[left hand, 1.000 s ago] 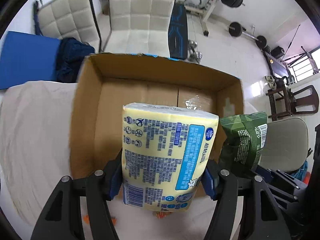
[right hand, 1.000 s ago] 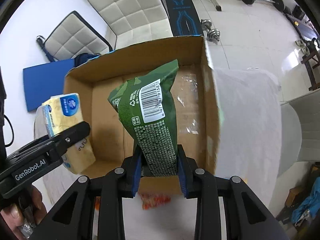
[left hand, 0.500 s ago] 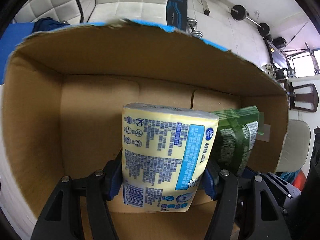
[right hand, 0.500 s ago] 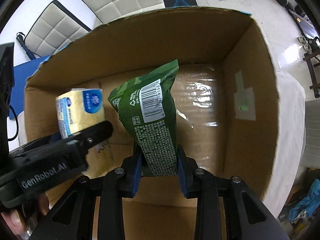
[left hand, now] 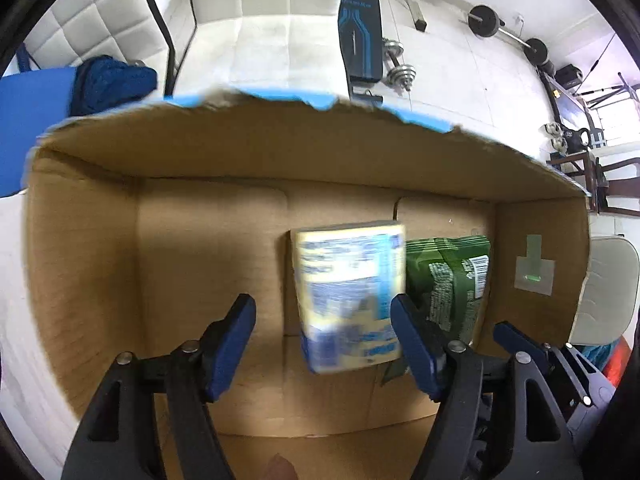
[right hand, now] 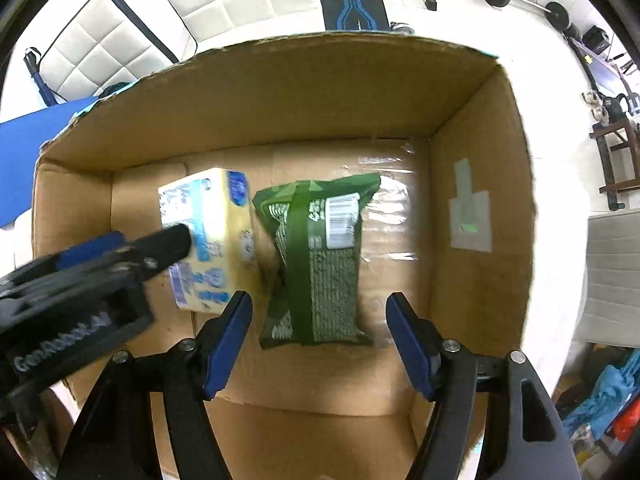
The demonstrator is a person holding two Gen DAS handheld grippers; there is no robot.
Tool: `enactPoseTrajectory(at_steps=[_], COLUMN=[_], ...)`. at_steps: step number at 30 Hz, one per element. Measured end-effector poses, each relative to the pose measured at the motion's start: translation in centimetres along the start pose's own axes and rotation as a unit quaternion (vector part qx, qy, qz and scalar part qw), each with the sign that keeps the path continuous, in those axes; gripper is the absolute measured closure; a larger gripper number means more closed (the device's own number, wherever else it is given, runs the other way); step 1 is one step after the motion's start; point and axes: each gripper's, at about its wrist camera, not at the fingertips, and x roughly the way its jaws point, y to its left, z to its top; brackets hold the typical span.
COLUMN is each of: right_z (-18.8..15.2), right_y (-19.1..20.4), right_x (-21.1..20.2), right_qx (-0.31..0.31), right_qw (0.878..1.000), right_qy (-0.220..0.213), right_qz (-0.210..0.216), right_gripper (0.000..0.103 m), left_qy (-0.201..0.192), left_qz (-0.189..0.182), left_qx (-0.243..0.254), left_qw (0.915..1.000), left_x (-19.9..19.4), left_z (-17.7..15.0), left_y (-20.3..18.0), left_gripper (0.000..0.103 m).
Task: Organize soft objects
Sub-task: 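Withdraw both tools from the box back toward the table items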
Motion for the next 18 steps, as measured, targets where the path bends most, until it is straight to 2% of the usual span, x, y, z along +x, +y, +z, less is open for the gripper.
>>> enactPoseTrajectory(at_steps=[1, 3, 4, 7, 15, 18], right_z=[-0.3, -1.1, -1.6, -3.1, -7.9, -10.1], right_y=[0.0, 0.2, 0.3, 0.8, 1.5, 1.2], right_x=[-0.5, -1.3, -1.7, -3.7, -7.2, -8.9], right_qx=[0.002, 0.001, 0.001, -0.009, -0.031, -0.033], right_qw=[1.000, 1.000, 1.000, 1.000, 0.997, 0.997], right_qy=[-0.001, -0.006, -0.010, -0.020, -0.043, -0.063], right_qz=[-0.001, -0.002, -0.004, -0.012, -0.048, -0.043], right_gripper=[0.016, 0.004, 0.000, 0.000, 0.000, 0.000], left_qy=[-0.007, -0.026, -0.036, -0.055, -0.092, -0.110], left_qz=[0.006, 0.025, 0.035, 0.057, 0.064, 0.076], left_qx=[0.003, 0.012, 0.017, 0.029, 0.027, 0.023], left_qw=[1.0000, 0.9993, 0.9986, 0.9964, 0.9933, 0.9908], left_x=[-0.7, -2.1, -2.9, -4.2, -8.4, -10.2], left_z=[-0.3, -1.2, -1.8, -3.1, -8.4, -10.2], left_y=[0.1, 0.2, 0.1, 0.4, 0.3, 0.5], left_gripper=[0.034, 0.014, 0.012, 0.004, 0.004, 0.004])
